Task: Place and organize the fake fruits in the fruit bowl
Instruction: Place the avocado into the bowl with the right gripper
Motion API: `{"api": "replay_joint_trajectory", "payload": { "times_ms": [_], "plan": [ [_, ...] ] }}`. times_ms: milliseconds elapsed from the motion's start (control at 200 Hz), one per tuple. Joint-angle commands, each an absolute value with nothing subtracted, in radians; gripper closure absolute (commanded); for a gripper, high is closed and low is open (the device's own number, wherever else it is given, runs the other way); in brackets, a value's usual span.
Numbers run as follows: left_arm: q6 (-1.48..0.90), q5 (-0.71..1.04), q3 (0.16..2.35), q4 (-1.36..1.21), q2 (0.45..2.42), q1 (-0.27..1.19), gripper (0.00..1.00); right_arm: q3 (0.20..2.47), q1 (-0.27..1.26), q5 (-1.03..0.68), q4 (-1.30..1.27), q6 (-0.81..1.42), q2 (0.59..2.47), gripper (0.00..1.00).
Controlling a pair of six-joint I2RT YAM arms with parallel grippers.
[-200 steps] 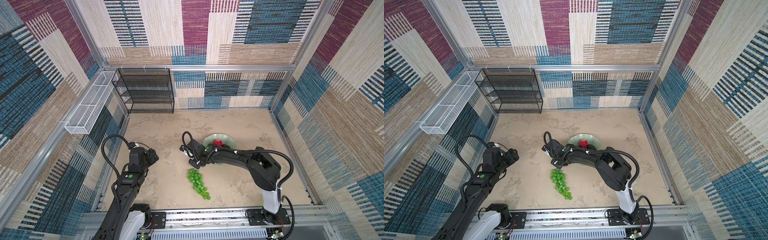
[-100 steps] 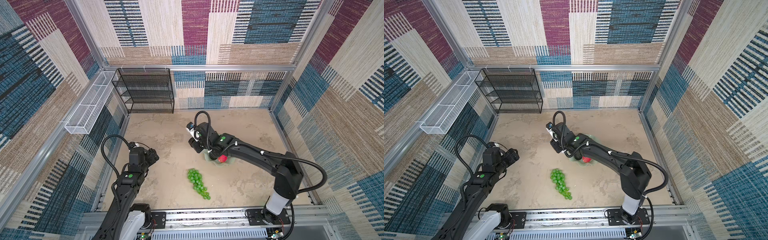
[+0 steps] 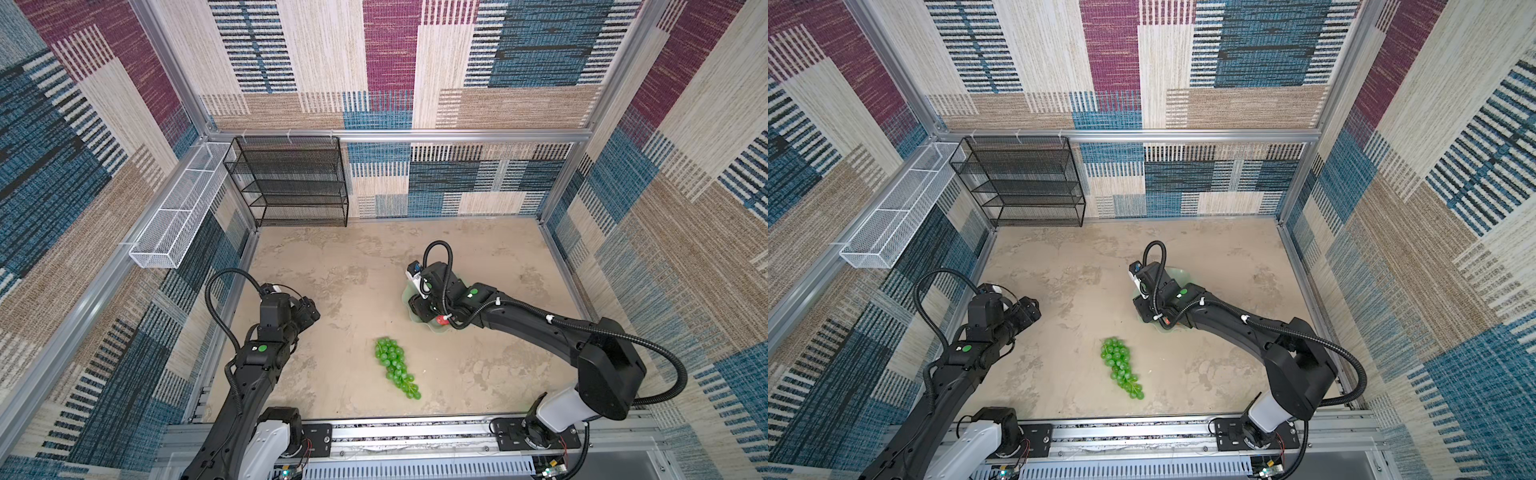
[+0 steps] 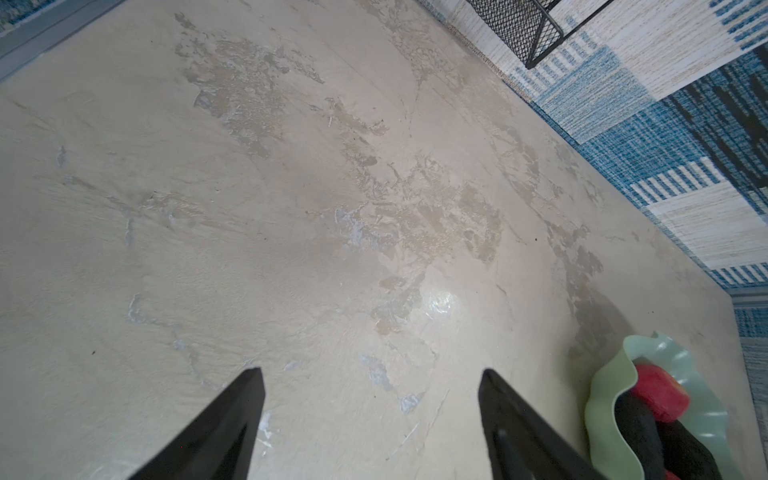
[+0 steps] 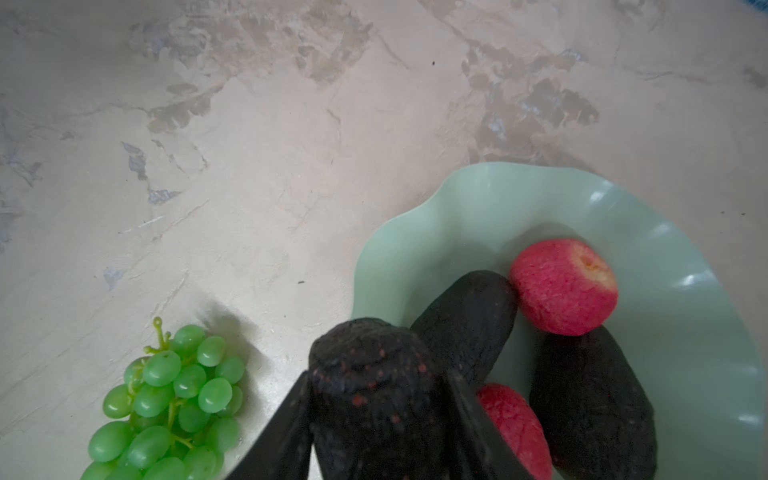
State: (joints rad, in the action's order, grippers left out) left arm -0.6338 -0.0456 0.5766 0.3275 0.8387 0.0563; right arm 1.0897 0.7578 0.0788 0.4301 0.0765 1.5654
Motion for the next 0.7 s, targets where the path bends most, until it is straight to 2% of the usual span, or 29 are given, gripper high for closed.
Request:
{"api": "replay_joint_trajectory", "payload": {
  "times_ms": [0, 185, 501, 606, 696],
  "plan": [
    [-0.663, -0.017, 0.591, 0.317, 0.829, 0.056, 0.16, 1.075, 0.758, 0.079, 0.348, 0.092, 1.596, 0.62],
    [-0.69, 0.079, 0.575, 0.33, 0.813, 0.055, 0.17, 1.07, 0.754, 0.098, 0.324, 0.092, 1.645, 0.56],
    [-0.707, 0.17, 0.567, 0.341, 0.822, 0.061, 0.18, 1.072, 0.729, 0.157, 0.33, 0.134, 1.576, 0.21],
    [-0.719, 0.222, 0.573, 0.342, 0.846, 0.101, 0.19, 1.054, 0.721, 0.174, 0.301, 0.165, 1.511, 0.02],
    [-0.749, 0.213, 0.568, 0.346, 0.865, 0.196, 0.19, 1.012, 0.697, 0.158, 0.242, 0.203, 1.443, 0.0]
  ]
}}
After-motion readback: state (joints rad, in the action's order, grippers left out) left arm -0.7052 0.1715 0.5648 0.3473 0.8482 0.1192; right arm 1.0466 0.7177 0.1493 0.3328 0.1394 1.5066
